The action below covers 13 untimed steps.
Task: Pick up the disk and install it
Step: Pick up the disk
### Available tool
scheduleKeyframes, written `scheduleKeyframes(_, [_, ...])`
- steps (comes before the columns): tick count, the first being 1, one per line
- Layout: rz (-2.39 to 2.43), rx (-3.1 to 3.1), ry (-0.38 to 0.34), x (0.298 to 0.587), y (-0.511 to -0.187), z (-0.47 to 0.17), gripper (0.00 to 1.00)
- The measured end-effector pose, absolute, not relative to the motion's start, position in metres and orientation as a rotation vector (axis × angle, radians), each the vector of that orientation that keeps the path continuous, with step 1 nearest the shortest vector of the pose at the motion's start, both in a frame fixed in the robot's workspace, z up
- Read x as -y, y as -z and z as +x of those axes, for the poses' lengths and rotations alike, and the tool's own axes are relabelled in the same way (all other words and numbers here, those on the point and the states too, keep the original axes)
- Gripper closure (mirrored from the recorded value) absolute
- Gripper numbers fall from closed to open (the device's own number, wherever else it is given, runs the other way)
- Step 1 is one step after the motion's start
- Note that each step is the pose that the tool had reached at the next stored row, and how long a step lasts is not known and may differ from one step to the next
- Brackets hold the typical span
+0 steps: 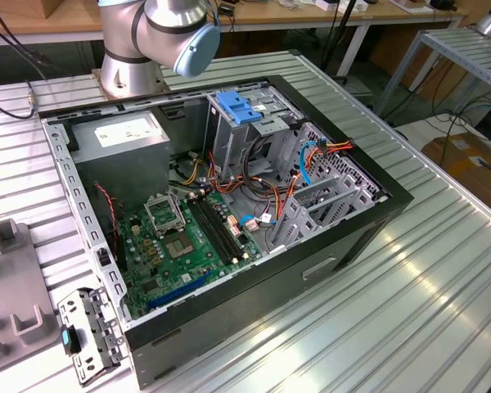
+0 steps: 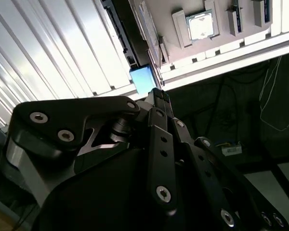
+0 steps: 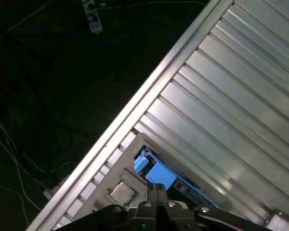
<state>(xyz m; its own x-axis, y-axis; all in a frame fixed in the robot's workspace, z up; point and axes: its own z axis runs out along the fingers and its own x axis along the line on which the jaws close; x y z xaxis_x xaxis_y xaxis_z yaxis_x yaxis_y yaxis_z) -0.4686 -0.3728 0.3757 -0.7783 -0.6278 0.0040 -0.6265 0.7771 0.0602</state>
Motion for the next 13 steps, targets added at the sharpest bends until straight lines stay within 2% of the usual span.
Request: scheduleKeyframes(13, [1.333,2.811,0.082,0.3727,-0.3753,-0.4679,0.89])
